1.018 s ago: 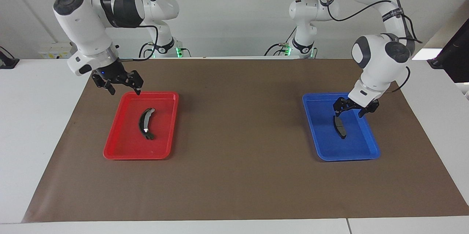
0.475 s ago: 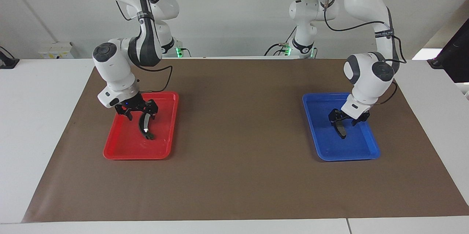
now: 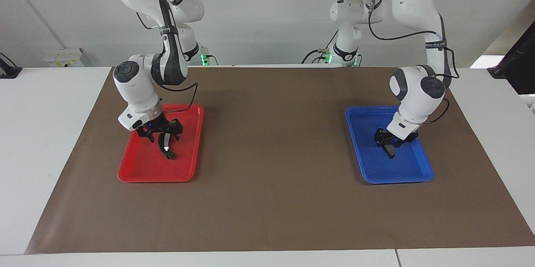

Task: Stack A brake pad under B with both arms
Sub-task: 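Grasp the dark pad with the left gripper while the right gripper grasps the curved pad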

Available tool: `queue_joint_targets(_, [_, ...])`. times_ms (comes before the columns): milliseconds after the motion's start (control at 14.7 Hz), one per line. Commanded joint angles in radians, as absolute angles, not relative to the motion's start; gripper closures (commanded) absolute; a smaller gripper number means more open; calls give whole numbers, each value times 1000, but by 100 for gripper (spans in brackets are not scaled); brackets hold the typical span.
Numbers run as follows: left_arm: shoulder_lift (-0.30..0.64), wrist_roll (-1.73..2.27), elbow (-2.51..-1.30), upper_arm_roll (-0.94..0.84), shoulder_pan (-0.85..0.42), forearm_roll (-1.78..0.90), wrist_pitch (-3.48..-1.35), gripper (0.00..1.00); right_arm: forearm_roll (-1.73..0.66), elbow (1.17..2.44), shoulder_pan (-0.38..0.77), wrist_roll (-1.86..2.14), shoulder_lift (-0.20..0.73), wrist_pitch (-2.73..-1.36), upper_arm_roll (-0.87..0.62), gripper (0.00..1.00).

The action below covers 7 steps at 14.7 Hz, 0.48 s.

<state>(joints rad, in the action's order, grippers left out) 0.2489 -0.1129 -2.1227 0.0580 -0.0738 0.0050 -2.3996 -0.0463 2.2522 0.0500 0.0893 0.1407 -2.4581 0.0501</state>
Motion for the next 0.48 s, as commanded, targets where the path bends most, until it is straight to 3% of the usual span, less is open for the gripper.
queue_joint_targets(0, [244, -112, -2132, 63, -77, -2, -2411, 95, -64, 2264, 32, 124, 140, -2474, 46, 3])
queue_joint_targets(68, [242, -113, -2131, 63, -78, -2, -2411, 99, -64, 2267, 32, 123, 141, -2476, 46, 4])
queue_joint_targets(407, [175, -109, -2054, 55, -116, -5, -2300, 99, -64, 2273, 29, 118, 147, -2473, 48, 15])
